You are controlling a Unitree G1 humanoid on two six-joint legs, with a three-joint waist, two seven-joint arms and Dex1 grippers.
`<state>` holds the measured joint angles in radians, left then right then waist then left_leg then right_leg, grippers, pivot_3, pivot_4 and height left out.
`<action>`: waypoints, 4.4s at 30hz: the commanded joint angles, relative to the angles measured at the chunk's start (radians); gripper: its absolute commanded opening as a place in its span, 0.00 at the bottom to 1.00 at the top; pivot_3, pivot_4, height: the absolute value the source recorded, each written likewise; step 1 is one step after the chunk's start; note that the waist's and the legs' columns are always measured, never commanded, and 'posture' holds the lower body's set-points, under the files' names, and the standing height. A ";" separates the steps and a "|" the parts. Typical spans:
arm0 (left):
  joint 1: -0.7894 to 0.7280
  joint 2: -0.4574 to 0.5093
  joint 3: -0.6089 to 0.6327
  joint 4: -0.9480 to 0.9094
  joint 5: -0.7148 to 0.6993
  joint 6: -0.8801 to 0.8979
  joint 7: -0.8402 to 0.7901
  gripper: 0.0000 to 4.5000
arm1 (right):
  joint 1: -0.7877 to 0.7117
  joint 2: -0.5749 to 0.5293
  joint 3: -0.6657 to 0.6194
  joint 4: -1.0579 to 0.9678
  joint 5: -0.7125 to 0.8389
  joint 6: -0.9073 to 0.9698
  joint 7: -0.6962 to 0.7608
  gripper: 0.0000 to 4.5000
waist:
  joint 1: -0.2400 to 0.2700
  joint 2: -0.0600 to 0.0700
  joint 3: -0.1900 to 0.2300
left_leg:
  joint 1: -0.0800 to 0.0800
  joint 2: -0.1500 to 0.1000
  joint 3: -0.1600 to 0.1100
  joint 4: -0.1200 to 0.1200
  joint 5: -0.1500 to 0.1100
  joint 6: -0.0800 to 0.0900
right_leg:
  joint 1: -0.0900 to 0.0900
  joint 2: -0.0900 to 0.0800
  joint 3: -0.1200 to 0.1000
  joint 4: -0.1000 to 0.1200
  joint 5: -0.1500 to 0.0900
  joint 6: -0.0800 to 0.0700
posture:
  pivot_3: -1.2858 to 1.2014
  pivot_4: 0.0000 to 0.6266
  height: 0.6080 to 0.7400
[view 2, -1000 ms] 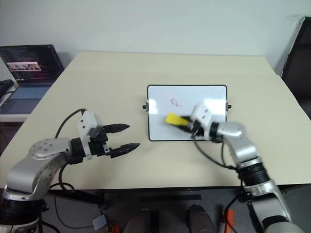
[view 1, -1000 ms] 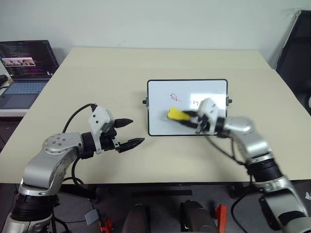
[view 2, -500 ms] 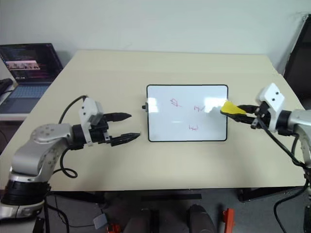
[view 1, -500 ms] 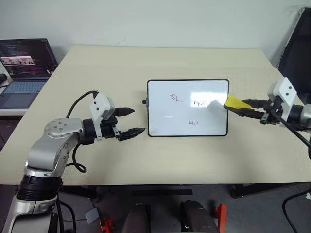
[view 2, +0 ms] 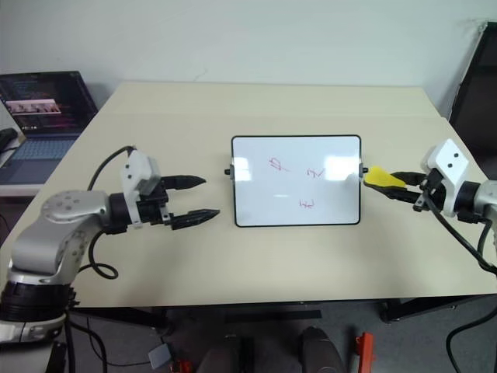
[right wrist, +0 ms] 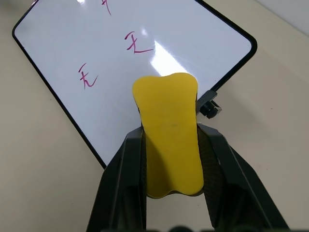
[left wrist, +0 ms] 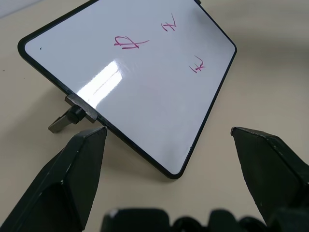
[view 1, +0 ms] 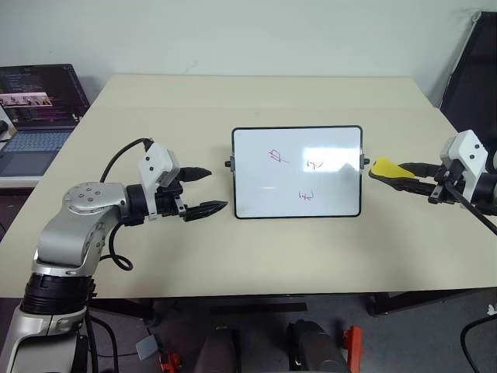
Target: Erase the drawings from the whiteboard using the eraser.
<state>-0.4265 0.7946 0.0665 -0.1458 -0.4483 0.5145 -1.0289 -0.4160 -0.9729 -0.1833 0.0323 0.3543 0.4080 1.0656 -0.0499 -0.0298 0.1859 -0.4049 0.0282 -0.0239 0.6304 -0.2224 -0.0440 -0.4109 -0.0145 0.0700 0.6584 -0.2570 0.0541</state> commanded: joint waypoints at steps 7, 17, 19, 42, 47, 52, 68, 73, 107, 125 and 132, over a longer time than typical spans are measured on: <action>-0.018 0.008 0.029 -0.012 -0.002 -0.016 0.020 1.00 | -0.054 0.004 -0.008 0.009 0.008 -0.034 0.004 0.25 | 0.000 0.000 0.000 | 0.001 0.000 0.000 0.000 0.000 0.000 | 0.000 0.000 0.000 0.001 0.000 0.000 | 0.52 0.24 1.00; -0.007 0.012 0.031 0.004 0.006 -0.028 0.015 1.00 | -0.323 0.337 0.078 0.021 -0.027 -0.103 -0.247 0.25 | -0.028 0.000 0.000 | 0.005 0.001 0.001 0.000 0.000 0.000 | 0.001 0.002 0.002 0.004 0.001 -0.001 | 0.52 0.24 1.00; -0.015 0.004 0.023 0.012 0.012 -0.033 0.018 1.00 | -0.361 0.425 0.165 0.058 -0.123 -0.153 -0.304 0.25 | -0.030 0.000 0.000 | 0.005 0.002 -0.001 0.000 0.000 0.000 | 0.001 0.003 0.001 0.006 0.001 -0.002 | 0.52 0.24 1.00; 0.071 0.027 0.081 -0.072 -0.010 0.007 0.047 1.00 | -0.483 0.684 0.432 0.633 -0.485 -0.470 -0.433 0.25 | -0.024 -0.001 0.000 | 0.008 0.001 -0.001 0.000 0.000 0.000 | 0.004 0.002 0.000 0.007 0.003 -0.008 | 0.52 0.24 1.00; 0.074 0.026 0.083 -0.078 -0.011 0.011 0.051 1.00 | -0.414 0.723 0.480 0.620 -0.481 -0.455 -0.358 0.25 | -0.032 -0.002 -0.002 | 0.010 0.001 -0.001 0.001 0.001 0.000 | 0.006 0.002 0.000 0.008 0.003 -0.008 | 0.52 0.24 1.00; 0.074 0.027 0.083 -0.082 -0.013 0.015 0.055 1.00 | -0.350 0.711 0.493 0.581 -0.470 -0.426 -0.290 0.25 | -0.033 -0.004 -0.005 | 0.012 0.002 -0.001 0.001 0.001 0.000 | 0.007 0.002 0.001 0.008 0.003 -0.007 | 0.52 0.24 1.00; 0.047 0.036 0.076 -0.083 -0.021 0.016 0.045 1.00 | -0.226 0.364 0.167 -0.120 0.010 0.007 0.032 0.25 | -0.002 -0.001 -0.002 | 0.003 0.001 -0.002 0.000 0.001 0.000 | 0.001 0.001 -0.001 0.005 0.004 -0.006 | 0.52 0.24 1.00; 0.034 0.042 0.067 -0.067 -0.020 0.007 0.035 1.00 | -0.161 0.175 0.049 -0.150 0.041 0.042 0.055 0.25 | 0.003 -0.002 -0.002 | 0.004 0.001 -0.002 -0.001 0.000 0.000 | 0.002 0.001 -0.002 0.004 0.001 -0.006 | 0.52 0.24 1.00; -0.054 0.038 0.020 -0.020 0.005 0.006 -0.003 1.00 | -0.078 -0.033 0.011 0.087 -0.047 -0.139 0.121 0.24 | -0.005 -0.002 -0.002 | 0.005 0.001 0.000 0.000 0.000 0.000 | 0.002 0.002 0.000 0.005 -0.001 -0.003 | 0.52 0.24 1.00; -0.034 -0.014 -0.018 -0.052 0.001 0.020 0.025 1.00 | -0.313 0.445 0.116 0.393 -0.332 -0.478 -0.519 0.24 | -0.001 -0.002 -0.002 | 0.003 0.000 0.000 0.000 0.001 -0.001 | 0.002 0.001 0.000 0.005 0.003 -0.007 | 0.52 0.24 1.00; -0.023 -0.017 -0.014 -0.067 -0.007 0.031 0.030 1.00 | -0.304 0.514 0.185 0.535 -0.390 -0.547 -0.565 0.24 | -0.007 -0.002 -0.002 | 0.006 0.000 -0.001 0.000 0.001 -0.001 | 0.003 0.001 0.000 0.006 0.003 -0.007 | 0.52 0.24 1.00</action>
<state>-0.4432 0.7760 0.0423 -0.1695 -0.4442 0.5435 -1.0046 -0.7212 -0.4610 -0.0187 0.5296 -0.0102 -0.1260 0.5088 -0.0568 -0.0318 0.1842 -0.3988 0.0285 -0.0245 0.6303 -0.2219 -0.0445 -0.4072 -0.0135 0.0703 0.6643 -0.2543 0.0470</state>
